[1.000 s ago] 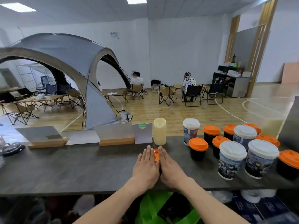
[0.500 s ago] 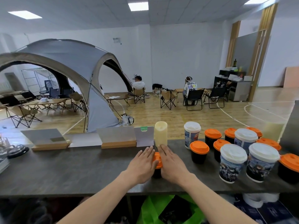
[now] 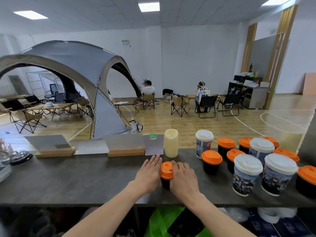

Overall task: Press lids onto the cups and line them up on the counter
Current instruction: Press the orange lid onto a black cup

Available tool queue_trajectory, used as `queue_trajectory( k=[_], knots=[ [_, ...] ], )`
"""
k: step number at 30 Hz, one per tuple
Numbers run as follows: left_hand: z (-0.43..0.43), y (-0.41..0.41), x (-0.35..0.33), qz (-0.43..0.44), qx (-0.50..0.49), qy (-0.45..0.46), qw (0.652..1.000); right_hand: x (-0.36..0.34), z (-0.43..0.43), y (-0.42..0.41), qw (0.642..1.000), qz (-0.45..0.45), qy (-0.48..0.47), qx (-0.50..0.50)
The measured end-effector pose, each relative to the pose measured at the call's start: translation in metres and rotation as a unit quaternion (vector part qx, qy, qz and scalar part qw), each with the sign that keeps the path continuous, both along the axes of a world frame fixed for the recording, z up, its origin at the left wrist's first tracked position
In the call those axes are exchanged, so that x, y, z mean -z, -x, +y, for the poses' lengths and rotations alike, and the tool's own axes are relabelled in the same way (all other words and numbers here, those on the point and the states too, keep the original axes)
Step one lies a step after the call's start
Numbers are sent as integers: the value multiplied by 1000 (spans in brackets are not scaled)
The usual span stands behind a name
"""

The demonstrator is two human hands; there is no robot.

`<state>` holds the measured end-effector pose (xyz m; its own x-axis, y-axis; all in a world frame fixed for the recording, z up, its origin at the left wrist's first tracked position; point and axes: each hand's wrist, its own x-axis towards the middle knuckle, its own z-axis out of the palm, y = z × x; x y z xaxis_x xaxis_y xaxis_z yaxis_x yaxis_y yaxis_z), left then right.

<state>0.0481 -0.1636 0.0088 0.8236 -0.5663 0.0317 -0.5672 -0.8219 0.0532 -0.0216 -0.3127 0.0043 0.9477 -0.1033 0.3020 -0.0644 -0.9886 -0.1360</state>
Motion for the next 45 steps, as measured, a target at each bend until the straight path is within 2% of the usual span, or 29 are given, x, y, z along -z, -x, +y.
queue_trajectory(
  k=[3, 8, 13, 17, 21, 23, 28, 34, 36, 38, 42, 45],
  knots=[
    [-6, 8, -3, 0, 14, 18, 1000, -10, -10, -10, 999, 21, -32, -10],
    [-12, 18, 8, 39, 10, 45, 998, -1, -22, -19, 977, 157, -99, -102],
    [-12, 14, 14, 55, 10, 58, 997, 5, -20, -22, 977, 155, -106, -100],
    [-7, 4, 14, 33, 14, 38, 999, 3, -12, -15, 986, 134, -89, -48],
    [0, 1, 8, 8, 10, 41, 999, -2, -17, -6, 997, 70, -23, -7],
    [0, 3, 6, 20, 15, 56, 998, -7, -26, -8, 998, 51, -33, -20],
    [-6, 7, 14, 32, 30, 68, 997, -2, -32, -17, 982, 137, -44, -122],
    [-9, 6, 12, 38, 25, 46, 998, 11, -28, -17, 978, 147, -74, -125],
    [-7, 9, 12, 56, 26, 76, 995, 11, -28, -15, 975, 143, -117, -126],
    [-5, 13, 15, 95, 24, 150, 984, 10, -29, -14, 962, 134, -203, -123],
    [-2, 19, 21, 216, -41, 315, 923, 17, -34, -15, 934, 81, -335, -97],
    [-2, 15, 21, 229, -77, 345, 907, 19, -33, -19, 911, 48, -405, -59]
  ],
)
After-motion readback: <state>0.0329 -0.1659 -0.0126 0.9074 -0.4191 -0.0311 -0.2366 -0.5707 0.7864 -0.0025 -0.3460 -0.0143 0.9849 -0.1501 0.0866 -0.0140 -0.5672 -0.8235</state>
